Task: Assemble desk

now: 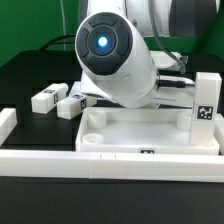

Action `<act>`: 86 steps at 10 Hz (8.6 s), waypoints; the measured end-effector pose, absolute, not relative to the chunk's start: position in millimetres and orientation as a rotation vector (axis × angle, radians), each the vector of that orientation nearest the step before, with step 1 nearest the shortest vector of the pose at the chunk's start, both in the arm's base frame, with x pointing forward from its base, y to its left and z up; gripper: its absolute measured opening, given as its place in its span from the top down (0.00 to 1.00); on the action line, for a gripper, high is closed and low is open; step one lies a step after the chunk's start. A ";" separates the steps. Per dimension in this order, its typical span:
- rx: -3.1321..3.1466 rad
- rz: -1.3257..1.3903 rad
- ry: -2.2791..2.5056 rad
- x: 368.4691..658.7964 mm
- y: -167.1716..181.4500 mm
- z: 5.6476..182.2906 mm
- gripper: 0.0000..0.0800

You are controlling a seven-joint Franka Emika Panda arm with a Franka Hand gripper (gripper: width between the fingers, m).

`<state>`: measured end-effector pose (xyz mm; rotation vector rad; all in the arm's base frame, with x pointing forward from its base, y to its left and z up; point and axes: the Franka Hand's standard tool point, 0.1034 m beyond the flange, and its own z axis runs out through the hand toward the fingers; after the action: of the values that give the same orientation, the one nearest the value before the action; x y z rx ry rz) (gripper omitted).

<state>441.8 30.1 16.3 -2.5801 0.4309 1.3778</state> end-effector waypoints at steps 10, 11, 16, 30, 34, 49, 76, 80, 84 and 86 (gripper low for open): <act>-2.564 1.352 0.374 448.0 20.3 40.1 0.64; -2.550 1.364 0.363 450.6 18.2 58.3 0.64; -2.641 1.201 0.360 471.2 17.1 73.5 0.64; -3.005 0.045 0.276 557.8 -12.0 161.7 0.64; -3.023 -0.153 0.273 568.6 -11.5 163.1 0.64; -3.094 -0.645 0.065 595.6 -58.0 151.0 0.64; -3.094 -0.640 0.105 613.0 -67.4 124.6 0.64; -3.100 -0.801 0.089 612.3 -64.2 123.8 0.64; -3.100 -0.822 0.090 611.7 -65.4 123.9 0.38; -3.100 -0.822 0.090 611.7 -65.4 123.9 0.25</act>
Offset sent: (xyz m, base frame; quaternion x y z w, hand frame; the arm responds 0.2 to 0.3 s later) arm 0.0001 -0.0011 0.0028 0.0032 0.0012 -0.0035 1.0000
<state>611.7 -65.4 123.9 -3.1003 0.0900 -0.8219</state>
